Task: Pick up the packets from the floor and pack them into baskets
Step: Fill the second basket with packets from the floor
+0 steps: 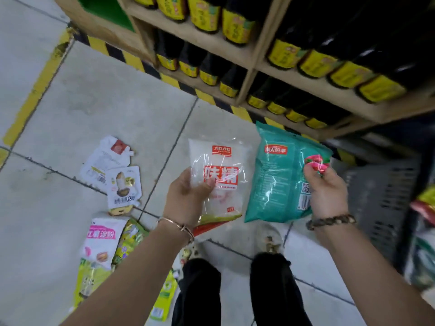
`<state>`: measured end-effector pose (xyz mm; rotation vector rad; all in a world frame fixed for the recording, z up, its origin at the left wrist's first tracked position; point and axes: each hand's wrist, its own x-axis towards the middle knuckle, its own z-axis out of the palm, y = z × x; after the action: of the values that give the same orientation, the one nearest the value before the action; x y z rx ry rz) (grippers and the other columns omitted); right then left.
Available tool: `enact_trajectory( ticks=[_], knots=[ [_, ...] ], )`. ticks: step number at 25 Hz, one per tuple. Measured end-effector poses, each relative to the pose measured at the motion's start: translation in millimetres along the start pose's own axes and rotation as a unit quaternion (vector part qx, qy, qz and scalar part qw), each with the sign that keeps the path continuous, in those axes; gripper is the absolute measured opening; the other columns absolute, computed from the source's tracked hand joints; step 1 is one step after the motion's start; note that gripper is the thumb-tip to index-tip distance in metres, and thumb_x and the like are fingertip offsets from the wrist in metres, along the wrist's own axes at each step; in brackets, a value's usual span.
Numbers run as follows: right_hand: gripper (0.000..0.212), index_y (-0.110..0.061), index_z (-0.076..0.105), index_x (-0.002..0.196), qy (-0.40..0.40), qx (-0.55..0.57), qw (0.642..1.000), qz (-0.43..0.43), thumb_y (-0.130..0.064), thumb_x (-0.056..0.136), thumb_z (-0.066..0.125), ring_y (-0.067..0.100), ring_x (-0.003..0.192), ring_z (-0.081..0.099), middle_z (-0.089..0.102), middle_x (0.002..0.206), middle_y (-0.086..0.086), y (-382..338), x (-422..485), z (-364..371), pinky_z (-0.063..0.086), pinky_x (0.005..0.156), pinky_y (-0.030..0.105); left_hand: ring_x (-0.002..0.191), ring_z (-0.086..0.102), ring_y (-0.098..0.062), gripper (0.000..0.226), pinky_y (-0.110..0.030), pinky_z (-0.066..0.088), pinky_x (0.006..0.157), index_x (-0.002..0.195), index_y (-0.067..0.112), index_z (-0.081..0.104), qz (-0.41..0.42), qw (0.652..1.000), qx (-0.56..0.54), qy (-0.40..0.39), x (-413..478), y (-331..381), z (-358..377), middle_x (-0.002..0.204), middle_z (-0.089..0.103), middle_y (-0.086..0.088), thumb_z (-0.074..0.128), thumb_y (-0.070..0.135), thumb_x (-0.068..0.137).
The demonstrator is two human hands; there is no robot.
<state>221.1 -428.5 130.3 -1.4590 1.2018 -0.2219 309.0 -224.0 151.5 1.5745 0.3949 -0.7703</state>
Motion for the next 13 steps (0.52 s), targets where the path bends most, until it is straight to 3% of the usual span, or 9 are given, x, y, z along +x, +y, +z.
enact_trajectory(
  ticks=[2, 5, 8, 11, 13],
  knots=[
    [0.028, -0.027, 0.069, 0.072, 0.035, 0.006, 0.999, -0.022, -0.009, 0.091, 0.058, 0.002, 0.079, 0.057, 0.066, 0.069, -0.020, -8, -5, -45, 0.045, 0.081, 0.021, 0.068, 0.067, -0.015, 0.017, -0.032, 0.058, 0.067, 0.084, 0.015, 0.066, 0.007, 1.000, 0.008, -0.028, -23, 1, 34, 0.072, 0.071, 0.001, 0.059, 0.000, 0.086],
    [0.017, -0.017, 0.062, 0.086, 0.084, 0.013, 0.995, -0.058, -0.004, 0.092, 0.054, -0.015, 0.059, 0.052, 0.061, 0.063, -0.017, -18, -3, -122, 0.038, 0.063, 0.001, 0.073, 0.068, -0.022, 0.018, -0.040, 0.058, 0.070, 0.085, 0.014, 0.066, 0.015, 0.997, 0.009, -0.078, -53, -6, 106, 0.075, 0.072, 0.000, 0.058, -0.002, 0.087],
    [0.024, -0.021, 0.057, 0.082, 0.121, 0.024, 0.988, -0.095, -0.001, 0.093, 0.051, -0.015, 0.057, 0.051, 0.061, 0.058, -0.024, -15, 14, -207, 0.038, 0.060, 0.002, 0.067, 0.068, -0.016, 0.017, -0.031, 0.059, 0.062, 0.088, 0.011, 0.065, 0.016, 0.994, 0.007, -0.112, -81, -24, 188, 0.072, 0.072, 0.002, 0.056, -0.004, 0.087],
    [0.028, -0.028, 0.057, 0.081, 0.168, 0.039, 0.982, -0.084, -0.003, 0.093, 0.053, -0.011, 0.064, 0.054, 0.062, 0.061, -0.029, 7, 37, -305, 0.043, 0.068, 0.008, 0.073, 0.067, -0.020, 0.019, -0.038, 0.059, 0.068, 0.089, 0.011, 0.064, 0.017, 0.988, 0.024, -0.149, -103, -48, 279, 0.074, 0.072, 0.001, 0.054, -0.004, 0.088],
    [0.021, -0.027, 0.059, 0.083, 0.197, 0.040, 0.976, -0.082, -0.007, 0.091, 0.056, -0.011, 0.066, 0.053, 0.063, 0.065, -0.025, 20, 56, -364, 0.043, 0.071, 0.009, 0.072, 0.068, -0.017, 0.019, -0.034, 0.059, 0.066, 0.091, 0.010, 0.063, 0.023, 0.984, 0.029, -0.175, -111, -59, 336, 0.075, 0.072, 0.002, 0.052, -0.006, 0.089]
  ],
)
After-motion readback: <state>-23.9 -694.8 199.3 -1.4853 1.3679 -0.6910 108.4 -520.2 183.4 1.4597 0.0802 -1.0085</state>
